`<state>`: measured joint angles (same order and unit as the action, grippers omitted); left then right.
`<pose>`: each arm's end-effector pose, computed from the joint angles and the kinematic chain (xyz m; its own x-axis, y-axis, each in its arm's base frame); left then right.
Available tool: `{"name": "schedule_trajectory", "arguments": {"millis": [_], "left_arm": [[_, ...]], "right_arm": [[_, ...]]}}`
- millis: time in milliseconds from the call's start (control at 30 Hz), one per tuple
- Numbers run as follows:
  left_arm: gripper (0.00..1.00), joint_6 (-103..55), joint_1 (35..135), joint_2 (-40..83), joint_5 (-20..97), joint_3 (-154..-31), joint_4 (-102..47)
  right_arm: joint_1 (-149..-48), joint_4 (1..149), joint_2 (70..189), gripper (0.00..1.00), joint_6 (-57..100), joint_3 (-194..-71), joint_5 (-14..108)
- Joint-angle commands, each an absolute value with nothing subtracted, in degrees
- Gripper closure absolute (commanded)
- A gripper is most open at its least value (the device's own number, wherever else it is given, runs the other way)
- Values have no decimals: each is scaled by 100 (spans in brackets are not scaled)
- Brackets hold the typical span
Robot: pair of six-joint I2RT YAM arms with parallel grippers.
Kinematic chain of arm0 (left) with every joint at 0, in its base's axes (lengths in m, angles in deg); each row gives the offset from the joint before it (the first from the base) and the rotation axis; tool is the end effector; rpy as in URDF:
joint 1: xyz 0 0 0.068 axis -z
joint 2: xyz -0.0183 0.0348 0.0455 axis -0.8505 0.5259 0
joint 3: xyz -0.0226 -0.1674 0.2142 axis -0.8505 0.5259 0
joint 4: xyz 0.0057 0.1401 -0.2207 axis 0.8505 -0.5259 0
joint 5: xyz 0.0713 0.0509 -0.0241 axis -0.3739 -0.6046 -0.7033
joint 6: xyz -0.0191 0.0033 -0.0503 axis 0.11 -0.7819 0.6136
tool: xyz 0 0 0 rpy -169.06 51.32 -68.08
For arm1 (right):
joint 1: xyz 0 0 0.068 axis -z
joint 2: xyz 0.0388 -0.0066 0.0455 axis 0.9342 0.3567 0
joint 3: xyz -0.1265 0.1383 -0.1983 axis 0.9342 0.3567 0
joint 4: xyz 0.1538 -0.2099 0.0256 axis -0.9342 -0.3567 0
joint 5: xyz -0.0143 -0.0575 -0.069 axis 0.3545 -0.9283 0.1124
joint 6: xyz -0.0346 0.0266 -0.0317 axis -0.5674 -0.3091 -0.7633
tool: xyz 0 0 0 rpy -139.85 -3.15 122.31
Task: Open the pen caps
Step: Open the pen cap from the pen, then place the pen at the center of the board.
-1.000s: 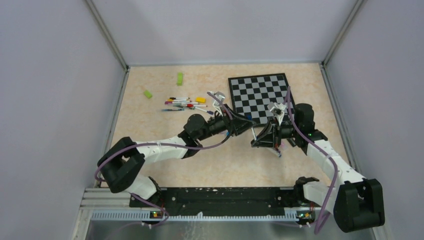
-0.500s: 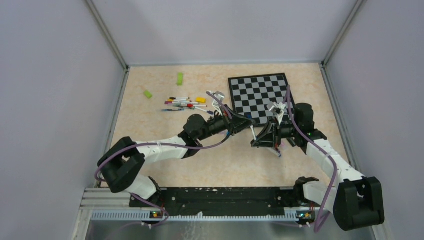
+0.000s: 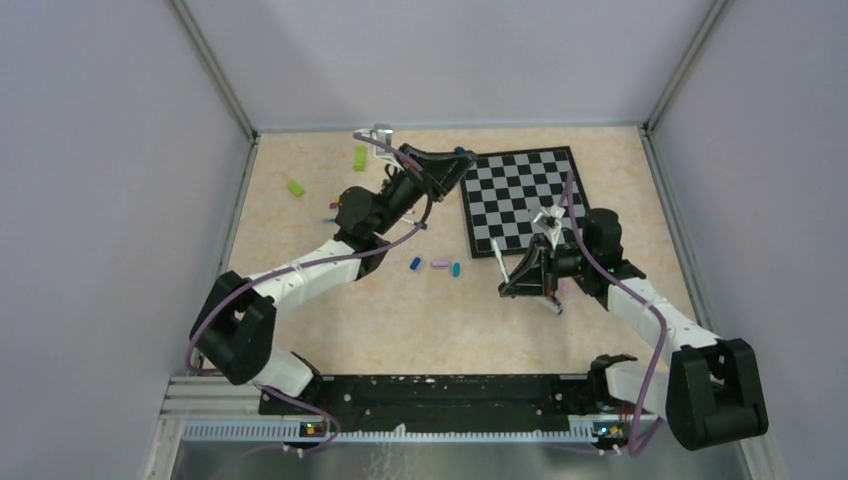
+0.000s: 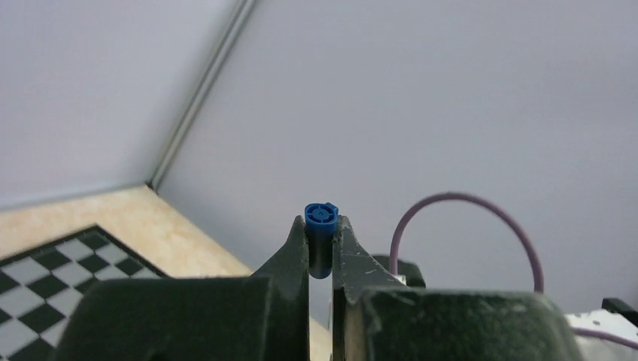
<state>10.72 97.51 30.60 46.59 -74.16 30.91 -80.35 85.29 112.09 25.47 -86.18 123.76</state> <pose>0.2503 -0.2172 0.3533 -0.3166 -0.6389 -0.7011 0.8228 0.1829 -0.5381 0.1988 0.0756 0.2311 -0.5617 -0.0920 -0.8222 -0.8213 -0.0575 0.5676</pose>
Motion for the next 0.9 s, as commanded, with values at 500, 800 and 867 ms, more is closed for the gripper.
{"name": "schedule_trajectory", "arguments": {"millis": [500, 800, 867], "left_arm": [[100, 75, 9543, 398, 4997, -4829, 1300], [100, 168, 9538, -385, 4926, -3398, 1221], [100, 228, 9538, -444, 4929, -3193, 1292]], "right_arm": [[-5899, 4968, 10579, 100, -1402, -9661, 9237], [-5156, 4783, 10964, 100, -1529, -9943, 7654], [-5091, 4654, 11076, 100, -1628, -10061, 7274]]}}
